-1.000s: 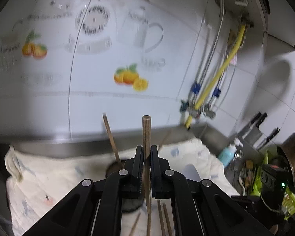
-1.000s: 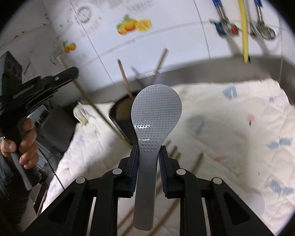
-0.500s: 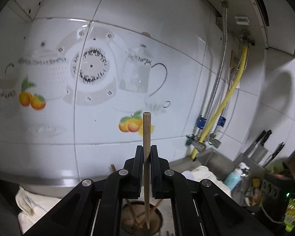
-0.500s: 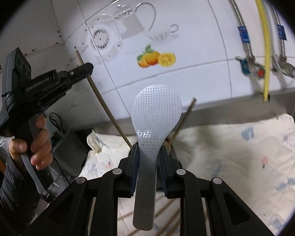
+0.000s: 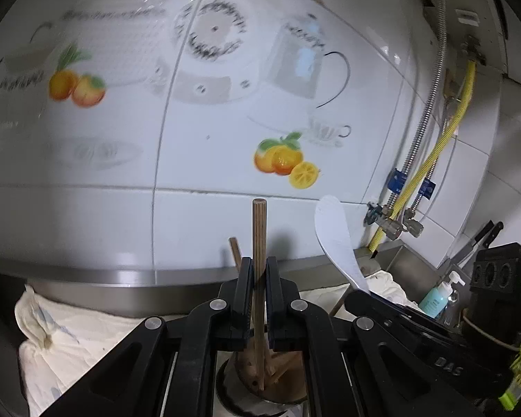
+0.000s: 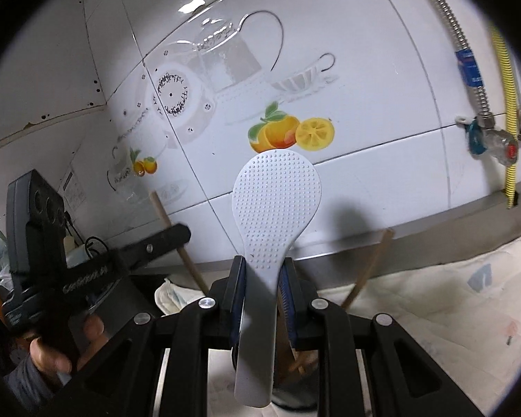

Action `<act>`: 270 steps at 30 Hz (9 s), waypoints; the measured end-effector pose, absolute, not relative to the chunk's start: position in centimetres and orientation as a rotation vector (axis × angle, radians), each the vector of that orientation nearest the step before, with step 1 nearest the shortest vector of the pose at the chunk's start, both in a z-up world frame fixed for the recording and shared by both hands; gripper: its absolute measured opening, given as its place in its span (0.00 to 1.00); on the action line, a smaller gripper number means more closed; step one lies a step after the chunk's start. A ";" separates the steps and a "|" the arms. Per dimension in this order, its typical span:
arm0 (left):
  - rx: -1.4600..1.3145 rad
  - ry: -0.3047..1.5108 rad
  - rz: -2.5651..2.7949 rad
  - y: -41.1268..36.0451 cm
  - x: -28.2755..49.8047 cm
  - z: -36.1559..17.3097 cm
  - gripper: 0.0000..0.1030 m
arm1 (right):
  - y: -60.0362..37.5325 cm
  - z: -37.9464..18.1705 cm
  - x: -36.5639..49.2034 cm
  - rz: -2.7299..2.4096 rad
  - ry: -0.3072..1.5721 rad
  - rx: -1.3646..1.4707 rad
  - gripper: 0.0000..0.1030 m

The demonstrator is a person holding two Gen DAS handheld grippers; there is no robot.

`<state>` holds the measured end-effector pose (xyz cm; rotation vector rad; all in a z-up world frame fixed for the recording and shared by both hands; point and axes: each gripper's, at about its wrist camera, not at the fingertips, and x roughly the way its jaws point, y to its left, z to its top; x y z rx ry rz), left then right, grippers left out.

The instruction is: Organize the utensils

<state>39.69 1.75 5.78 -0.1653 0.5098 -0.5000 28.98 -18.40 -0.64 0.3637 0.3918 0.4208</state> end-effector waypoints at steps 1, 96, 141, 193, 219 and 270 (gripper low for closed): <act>-0.169 0.513 -0.498 1.9 39.6 5.5 0.06 | -18.1 -0.9 29.3 0.418 0.390 0.359 0.22; 0.057 0.903 -0.528 -0.9 28.0 -4.5 0.37 | -25.3 -10.7 11.0 -0.084 0.799 0.293 0.60; 0.307 1.041 -0.631 -6.7 31.7 -14.1 0.07 | -28.3 -13.6 11.3 -0.188 0.913 0.403 0.67; 0.274 1.044 -0.638 -5.7 32.2 -13.7 0.06 | -27.1 -16.1 14.1 -0.257 1.034 0.247 0.57; 0.240 1.003 -0.641 -5.5 31.6 -12.0 0.06 | -29.1 -14.0 12.4 -0.103 0.896 0.480 0.09; -0.066 0.442 -0.568 -0.4 38.0 11.6 0.05 | -23.1 0.6 23.1 0.357 0.454 0.525 0.09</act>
